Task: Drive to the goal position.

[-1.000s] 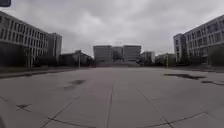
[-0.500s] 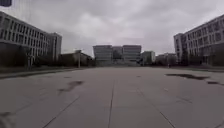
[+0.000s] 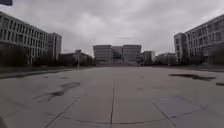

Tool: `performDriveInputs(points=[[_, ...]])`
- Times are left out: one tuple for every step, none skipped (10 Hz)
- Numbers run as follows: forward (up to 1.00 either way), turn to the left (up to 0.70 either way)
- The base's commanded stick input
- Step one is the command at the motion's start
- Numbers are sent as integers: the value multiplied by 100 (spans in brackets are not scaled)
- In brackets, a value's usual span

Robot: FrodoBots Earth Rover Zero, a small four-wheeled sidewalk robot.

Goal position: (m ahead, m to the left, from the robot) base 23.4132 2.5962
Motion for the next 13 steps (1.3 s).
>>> performDriveInputs(points=[[70, 0], [70, 0], [70, 0], [70, 0], [70, 0], [70, 0], [70, 0], [70, 0], [70, 0], [70, 0], [70, 0], [70, 0], [70, 0]])
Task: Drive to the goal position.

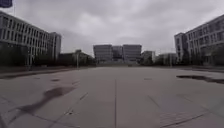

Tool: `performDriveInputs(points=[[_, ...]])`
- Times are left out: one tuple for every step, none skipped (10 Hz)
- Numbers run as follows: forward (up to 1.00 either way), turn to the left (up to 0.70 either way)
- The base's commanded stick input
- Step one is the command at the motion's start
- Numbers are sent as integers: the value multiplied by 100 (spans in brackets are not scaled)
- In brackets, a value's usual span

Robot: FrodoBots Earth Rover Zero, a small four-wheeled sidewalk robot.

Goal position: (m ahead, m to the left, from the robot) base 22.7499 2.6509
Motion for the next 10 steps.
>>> performDriveInputs(points=[[70, 0], [70, 0], [70, 0], [70, 0], [70, 0], [70, 0], [70, 0], [70, 0], [70, 0], [70, 0]])
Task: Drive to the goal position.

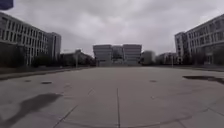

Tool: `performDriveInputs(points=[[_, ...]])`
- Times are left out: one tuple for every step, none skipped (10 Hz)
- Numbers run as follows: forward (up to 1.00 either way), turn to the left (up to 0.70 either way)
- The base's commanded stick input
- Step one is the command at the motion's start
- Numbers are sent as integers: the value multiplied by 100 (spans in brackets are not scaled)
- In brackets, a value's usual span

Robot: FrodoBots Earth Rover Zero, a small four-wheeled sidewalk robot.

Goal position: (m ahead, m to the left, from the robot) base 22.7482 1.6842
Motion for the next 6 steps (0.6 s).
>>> performDriveInputs(points=[[70, 0], [70, 0], [70, 0], [70, 0], [70, 0], [70, 0]])
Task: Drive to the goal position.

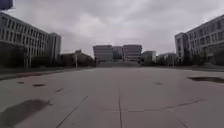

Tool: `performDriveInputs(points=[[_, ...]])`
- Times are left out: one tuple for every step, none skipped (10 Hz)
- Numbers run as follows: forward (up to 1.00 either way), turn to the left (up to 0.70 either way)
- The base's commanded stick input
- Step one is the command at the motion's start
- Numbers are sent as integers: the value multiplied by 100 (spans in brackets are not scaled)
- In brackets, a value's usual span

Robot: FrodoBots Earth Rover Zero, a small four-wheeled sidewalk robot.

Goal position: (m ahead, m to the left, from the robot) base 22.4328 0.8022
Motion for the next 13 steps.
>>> performDriveInputs(points=[[70, 0], [70, 0], [70, 0], [70, 0], [70, 0], [70, 0], [70, 0], [70, 0], [70, 0], [70, 0], [70, 0], [70, 0], [70, 0]])
